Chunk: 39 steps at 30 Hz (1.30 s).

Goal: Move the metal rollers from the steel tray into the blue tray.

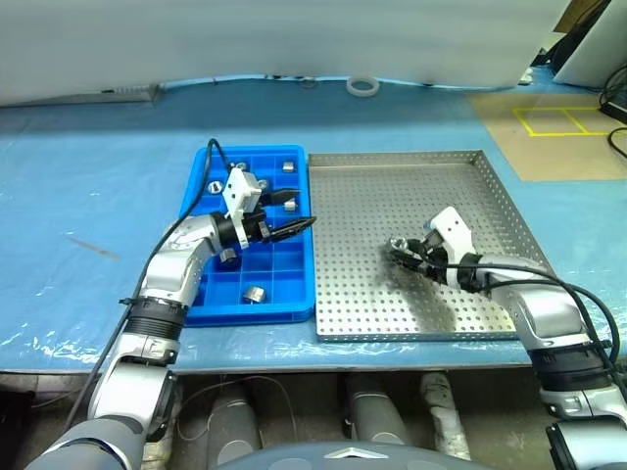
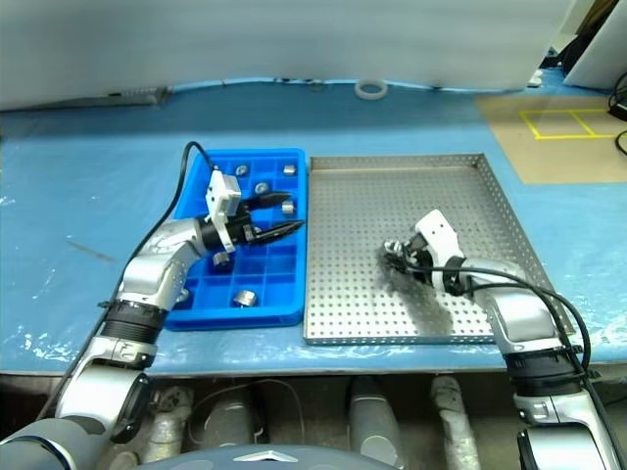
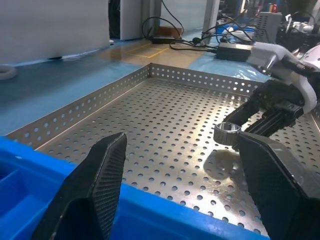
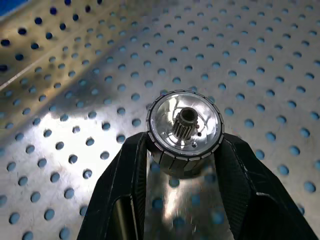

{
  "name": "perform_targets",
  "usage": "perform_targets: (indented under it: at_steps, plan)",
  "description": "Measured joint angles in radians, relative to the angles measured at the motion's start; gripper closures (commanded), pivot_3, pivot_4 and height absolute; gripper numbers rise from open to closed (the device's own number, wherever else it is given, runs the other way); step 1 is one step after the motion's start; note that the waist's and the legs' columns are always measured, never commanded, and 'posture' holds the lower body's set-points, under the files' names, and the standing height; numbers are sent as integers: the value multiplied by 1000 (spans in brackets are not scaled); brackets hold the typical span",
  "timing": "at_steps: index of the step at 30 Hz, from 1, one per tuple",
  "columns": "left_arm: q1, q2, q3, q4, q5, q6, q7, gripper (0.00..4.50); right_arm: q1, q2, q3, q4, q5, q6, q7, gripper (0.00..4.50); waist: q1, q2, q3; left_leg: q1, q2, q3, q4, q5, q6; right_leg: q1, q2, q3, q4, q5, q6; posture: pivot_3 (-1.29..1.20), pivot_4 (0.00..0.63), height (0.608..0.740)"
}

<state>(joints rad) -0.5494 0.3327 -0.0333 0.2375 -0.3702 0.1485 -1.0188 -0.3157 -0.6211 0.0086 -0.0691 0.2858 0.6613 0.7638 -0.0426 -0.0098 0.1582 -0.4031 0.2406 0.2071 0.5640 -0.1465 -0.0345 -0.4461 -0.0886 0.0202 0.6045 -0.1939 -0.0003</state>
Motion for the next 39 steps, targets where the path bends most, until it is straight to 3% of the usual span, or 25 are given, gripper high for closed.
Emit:
perform_targets:
  at_steps: [5,9,19,25,33,39]
  plan:
    - [64,36,29,-96,-5,26,43,854,-170,90,-40,39,103,3,26,2910,1,0,0,-1,0,1,0,0,0,-3,0,0,2,0,-1,-230,150,740]
    - [165,69,61,-220,-31,90,90,854,-284,154,0,58,137,1,89,2910,21,0,0,0,2,0,-2,1,-1,-2,0,-1,2,0,-1,-154,150,740]
    - [361,110,99,-415,-46,170,198,854,-325,209,268,201,28,-92,246,2910,92,0,0,-1,1,-1,-2,1,-2,-2,-1,-3,2,0,-1,-49,150,740]
    - [364,117,100,-441,-47,171,214,854,-340,210,302,241,-27,-161,285,2910,95,0,0,0,1,-2,-2,2,-3,0,-1,-3,2,0,-1,-45,150,740]
    - [346,119,98,-431,-50,177,205,854,-340,225,313,258,-80,-235,257,318,95,0,0,2,0,-2,-1,2,-3,3,-1,-3,2,0,-1,-79,150,740]
    - [264,84,77,-371,-47,156,204,854,-336,240,251,280,-72,-226,192,318,90,0,0,2,0,-3,-1,2,-3,4,-1,-3,2,0,-1,-135,150,740]
